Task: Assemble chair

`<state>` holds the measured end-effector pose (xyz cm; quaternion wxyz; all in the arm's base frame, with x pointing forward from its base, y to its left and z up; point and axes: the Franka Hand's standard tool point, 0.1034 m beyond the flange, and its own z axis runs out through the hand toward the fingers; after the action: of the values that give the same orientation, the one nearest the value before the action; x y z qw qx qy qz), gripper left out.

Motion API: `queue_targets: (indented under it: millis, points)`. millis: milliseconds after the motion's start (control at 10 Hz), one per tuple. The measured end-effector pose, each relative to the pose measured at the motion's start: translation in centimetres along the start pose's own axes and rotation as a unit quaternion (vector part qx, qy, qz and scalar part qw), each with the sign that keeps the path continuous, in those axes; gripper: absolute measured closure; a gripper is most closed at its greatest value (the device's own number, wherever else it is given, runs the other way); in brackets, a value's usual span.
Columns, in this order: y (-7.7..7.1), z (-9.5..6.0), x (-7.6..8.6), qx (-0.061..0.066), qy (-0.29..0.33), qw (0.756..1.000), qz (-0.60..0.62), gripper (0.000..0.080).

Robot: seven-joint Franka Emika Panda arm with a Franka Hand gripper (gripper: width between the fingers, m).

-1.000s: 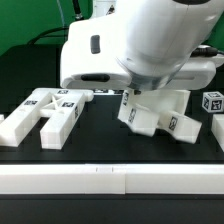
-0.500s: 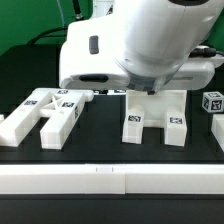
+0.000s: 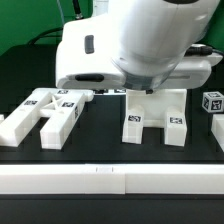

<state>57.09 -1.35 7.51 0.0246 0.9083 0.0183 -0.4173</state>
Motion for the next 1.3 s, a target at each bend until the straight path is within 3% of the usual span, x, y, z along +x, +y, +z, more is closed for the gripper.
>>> queue_targets:
  millis: [200,400,500,600,1100,1300]
  points:
    - [0.6,-0.6,0.0,0.003,0.017,1.000,0.000,0.0150]
    - [1.6,-2.4,1.1,0.003,0.093,0.996,-0.003,0.0150]
    - [2.2,-2.5,0.4,0.007,0.110,0.994,-0.006,0.0150]
    - [2.9,-3.1,0.8,0.006,0.147,0.989,-0.010,0.0150]
    - [3.9,-4.9,2.2,-0.007,0.335,0.942,0.000,0.0150]
    - [5.9,-4.7,2.4,-0.022,0.407,0.913,-0.014,0.0150]
